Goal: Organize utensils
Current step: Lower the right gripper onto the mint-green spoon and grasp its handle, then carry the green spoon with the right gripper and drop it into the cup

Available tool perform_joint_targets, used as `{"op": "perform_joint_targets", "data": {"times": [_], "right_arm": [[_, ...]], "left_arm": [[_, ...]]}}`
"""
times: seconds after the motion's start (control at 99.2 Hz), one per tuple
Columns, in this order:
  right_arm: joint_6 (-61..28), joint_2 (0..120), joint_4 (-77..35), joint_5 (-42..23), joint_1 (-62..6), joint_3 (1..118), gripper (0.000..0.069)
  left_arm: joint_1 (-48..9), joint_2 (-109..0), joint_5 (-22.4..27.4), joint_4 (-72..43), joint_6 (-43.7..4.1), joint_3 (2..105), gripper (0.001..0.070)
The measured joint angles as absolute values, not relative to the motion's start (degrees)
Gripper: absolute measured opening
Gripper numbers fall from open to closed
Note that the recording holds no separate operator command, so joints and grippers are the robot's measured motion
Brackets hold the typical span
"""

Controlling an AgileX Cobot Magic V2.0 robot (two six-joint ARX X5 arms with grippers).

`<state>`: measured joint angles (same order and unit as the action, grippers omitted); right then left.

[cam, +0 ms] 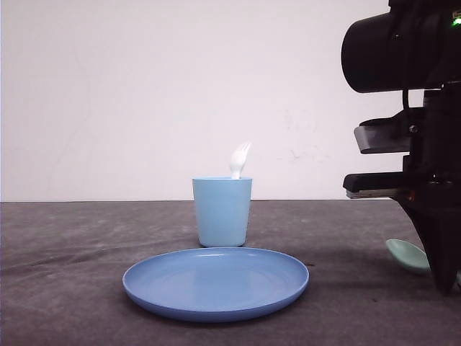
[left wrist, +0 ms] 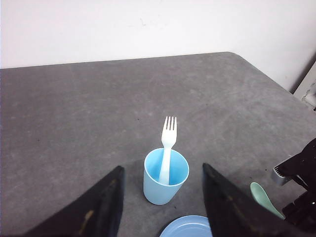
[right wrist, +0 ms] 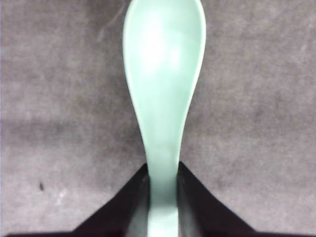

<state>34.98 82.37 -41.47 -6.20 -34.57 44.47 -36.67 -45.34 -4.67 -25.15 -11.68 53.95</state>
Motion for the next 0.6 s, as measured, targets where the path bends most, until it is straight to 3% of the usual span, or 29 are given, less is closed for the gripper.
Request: {"op": "perform_joint_targets", "data": {"times": [0.323,0.605], "right_arm": [[30.44,76.62,-40.71,-10.50,-35.38,50.00,0.0066],[22.04,72.14,-23.51,-10.20,-39.70,59.79,0.0066]], "left_arm": [[-36.67,-45.34,-4.67,-26.06,-11.57,53.95,0.0296],[-36.67,-45.34,-4.67,-26.96,-11.62,53.95,0.0296]]}}
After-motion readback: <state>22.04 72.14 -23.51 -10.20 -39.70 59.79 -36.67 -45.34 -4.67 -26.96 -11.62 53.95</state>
